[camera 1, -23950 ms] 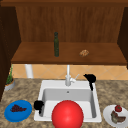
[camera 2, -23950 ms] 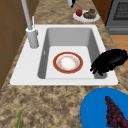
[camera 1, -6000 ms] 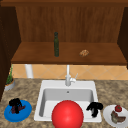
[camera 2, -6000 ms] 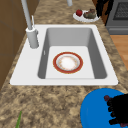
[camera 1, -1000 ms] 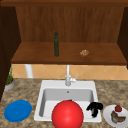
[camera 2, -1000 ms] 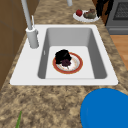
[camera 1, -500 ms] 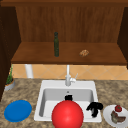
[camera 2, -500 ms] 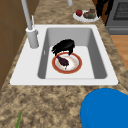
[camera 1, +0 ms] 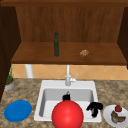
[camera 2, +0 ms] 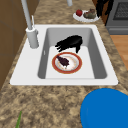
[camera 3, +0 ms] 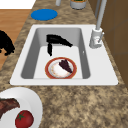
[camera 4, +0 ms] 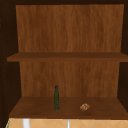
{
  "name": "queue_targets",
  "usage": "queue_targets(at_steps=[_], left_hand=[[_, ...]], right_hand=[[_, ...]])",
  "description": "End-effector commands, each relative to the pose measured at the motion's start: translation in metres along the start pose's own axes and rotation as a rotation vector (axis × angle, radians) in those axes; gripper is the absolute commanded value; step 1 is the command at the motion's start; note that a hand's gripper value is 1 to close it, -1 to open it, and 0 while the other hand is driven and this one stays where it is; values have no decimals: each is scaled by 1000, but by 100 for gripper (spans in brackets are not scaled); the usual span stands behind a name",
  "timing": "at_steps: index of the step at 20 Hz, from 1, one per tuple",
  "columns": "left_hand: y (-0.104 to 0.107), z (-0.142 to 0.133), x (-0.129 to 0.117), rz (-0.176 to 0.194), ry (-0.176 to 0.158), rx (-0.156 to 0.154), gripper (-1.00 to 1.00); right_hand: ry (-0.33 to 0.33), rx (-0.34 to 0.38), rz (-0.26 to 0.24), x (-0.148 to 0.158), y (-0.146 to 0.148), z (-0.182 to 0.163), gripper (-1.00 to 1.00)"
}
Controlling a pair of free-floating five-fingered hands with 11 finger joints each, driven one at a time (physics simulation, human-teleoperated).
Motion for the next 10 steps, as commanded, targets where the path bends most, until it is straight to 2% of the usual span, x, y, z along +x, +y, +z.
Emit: queue_targets(at_steps=[1, 4, 7, 10], left_hand=[[14, 23, 6, 6, 9, -16, -100], [26, 46, 3, 3, -2, -3, -100], [35, 64, 2, -4, -24, -6, -100], [48, 85, 1, 2, -16, -12, -100]], right_hand=[[0, 0, 0, 0, 0, 0, 0], [0, 0, 0, 0, 0, 0, 0], [0, 0, 0, 0, 0, 0, 0], [0, 0, 0, 0, 0, 0, 0]])
